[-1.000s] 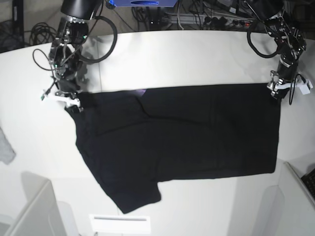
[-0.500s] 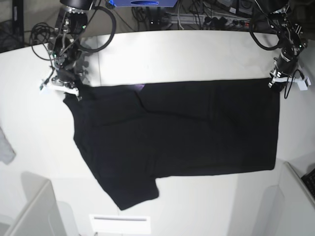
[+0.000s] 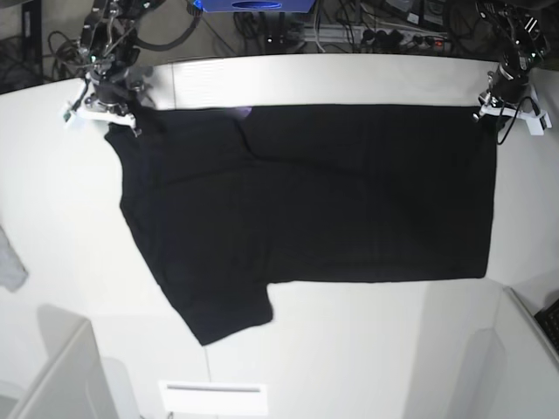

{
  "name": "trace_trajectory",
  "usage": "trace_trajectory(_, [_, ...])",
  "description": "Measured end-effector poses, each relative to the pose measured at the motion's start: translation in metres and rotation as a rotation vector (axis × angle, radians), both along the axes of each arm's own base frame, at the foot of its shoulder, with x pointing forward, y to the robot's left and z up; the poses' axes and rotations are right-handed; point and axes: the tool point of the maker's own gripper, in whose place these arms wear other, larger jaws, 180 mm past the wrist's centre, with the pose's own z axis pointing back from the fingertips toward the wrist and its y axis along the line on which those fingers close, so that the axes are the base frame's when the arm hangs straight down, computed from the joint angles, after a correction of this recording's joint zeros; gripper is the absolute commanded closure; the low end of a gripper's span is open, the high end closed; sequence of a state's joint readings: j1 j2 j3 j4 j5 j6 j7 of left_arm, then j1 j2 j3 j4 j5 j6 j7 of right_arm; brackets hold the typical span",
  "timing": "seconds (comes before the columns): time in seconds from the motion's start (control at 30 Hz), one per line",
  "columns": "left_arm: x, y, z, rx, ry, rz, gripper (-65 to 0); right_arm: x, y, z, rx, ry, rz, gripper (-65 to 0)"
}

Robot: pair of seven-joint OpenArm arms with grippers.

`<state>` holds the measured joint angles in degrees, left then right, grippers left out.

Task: Fold the T-shirt properly
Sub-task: 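Drag the shirt back toward the robot with both grippers, then release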

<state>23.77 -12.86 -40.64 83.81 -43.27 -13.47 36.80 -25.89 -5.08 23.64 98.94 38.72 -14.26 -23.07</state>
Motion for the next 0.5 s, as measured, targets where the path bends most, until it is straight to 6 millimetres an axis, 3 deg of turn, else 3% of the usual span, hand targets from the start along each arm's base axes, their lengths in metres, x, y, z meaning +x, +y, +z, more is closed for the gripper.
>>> trace_trajectory(0.33, [-0.035, -0.004, 0.002, 0.034, 0.074, -0.041, 0.0, -0.036, -0.004, -0.003, -0.025, 0.051, 0.0, 0.0])
trace_trajectory(0.5, [-0.047, -0.004, 0.0, 0.034, 0.089, -0.038, 0.0, -0.045, -0.005, -0.004, -0.032, 0.065, -0.002, 0.0])
